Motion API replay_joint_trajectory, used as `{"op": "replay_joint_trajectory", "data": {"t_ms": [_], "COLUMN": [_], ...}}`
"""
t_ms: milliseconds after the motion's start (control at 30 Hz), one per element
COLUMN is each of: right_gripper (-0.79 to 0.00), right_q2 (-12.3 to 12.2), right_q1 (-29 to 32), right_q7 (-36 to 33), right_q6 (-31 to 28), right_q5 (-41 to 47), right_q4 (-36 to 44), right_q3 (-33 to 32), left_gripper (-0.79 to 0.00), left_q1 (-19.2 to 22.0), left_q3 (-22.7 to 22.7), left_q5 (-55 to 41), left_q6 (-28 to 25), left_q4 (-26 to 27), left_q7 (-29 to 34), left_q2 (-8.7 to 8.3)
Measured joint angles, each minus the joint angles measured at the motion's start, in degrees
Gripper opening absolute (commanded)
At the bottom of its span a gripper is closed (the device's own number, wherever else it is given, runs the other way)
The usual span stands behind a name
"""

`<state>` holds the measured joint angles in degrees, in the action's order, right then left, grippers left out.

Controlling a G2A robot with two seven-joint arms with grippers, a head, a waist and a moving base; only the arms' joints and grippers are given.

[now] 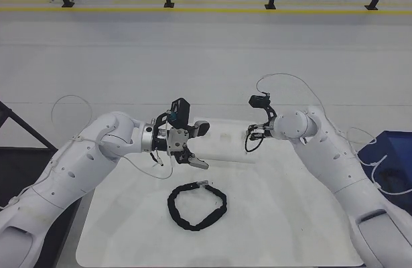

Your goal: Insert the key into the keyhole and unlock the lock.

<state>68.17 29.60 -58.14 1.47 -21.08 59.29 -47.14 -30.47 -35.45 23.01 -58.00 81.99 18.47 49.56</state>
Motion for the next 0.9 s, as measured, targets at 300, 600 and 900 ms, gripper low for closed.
{"op": "replay_joint_trajectory", "data": {"t_ms": [300, 600, 900], "right_gripper": [-0.785, -0.785, -0.785], "right_q2": [-6.35, -8.65, -9.61], "right_q1": [15.8, 26.65, 33.55], "right_q7": [-4.44, -4.12, -3.43], "right_q6": [-5.72, -13.74, -19.87], "right_q5": [9.54, 23.69, 34.35], "right_q4": [21.34, 32.39, 35.35], "right_q3": [-19.52, -33.17, -40.6], "left_gripper": [0.0, 0.0, 0.0], "left_q1": [0.0, 0.0, 0.0], "left_q3": [0.0, 0.0, 0.0], "left_q5": [0.0, 0.0, 0.0], "left_q6": [0.0, 0.0, 0.0], "left_q4": [0.0, 0.0, 0.0], "left_q7": [0.0, 0.0, 0.0], "left_q2": [0.0, 0.0, 0.0]}}
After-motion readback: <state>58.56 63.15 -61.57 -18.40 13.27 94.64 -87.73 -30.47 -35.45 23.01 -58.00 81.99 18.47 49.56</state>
